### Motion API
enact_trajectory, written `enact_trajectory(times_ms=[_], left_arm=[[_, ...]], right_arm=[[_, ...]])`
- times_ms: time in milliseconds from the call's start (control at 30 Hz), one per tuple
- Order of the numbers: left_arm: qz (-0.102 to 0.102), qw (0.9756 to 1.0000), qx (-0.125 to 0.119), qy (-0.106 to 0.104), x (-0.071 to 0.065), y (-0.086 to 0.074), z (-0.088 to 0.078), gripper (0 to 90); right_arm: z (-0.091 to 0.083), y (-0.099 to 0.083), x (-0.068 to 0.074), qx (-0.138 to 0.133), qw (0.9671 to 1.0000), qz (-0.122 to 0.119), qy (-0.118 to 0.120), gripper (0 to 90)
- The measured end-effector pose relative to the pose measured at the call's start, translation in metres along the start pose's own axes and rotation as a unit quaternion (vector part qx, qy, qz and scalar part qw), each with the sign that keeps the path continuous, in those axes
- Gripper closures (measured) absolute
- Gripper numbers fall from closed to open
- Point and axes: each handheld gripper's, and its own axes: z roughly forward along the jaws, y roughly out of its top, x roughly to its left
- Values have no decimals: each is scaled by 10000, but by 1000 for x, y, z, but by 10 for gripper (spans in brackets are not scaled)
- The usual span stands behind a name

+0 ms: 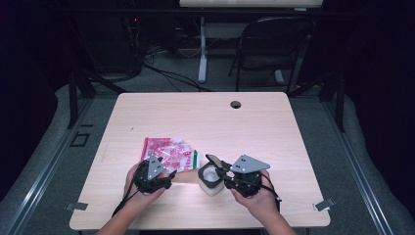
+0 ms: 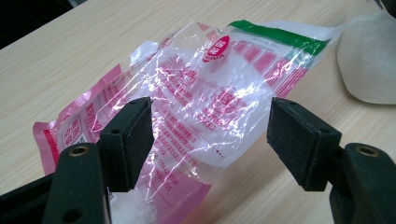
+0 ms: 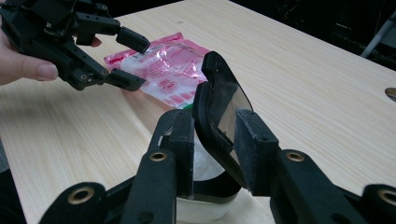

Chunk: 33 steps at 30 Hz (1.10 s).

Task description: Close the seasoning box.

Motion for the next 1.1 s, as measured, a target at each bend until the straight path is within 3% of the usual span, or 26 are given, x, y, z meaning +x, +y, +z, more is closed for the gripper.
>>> enact_trajectory(times_ms=[133,333,1100], left_arm=[[-3,10000,-13,36,3,0,-2,315],[-33,10000,-31,60,4,-1,-2,317],[-51,9999,-81,131,7,-1,-5,331]], right_arm=[[3,-1,3,4,10000,26,18,659],[7,-2,9,44,9999,-129,-18,631],[13,-5,14,133,9997,-171,74,560]])
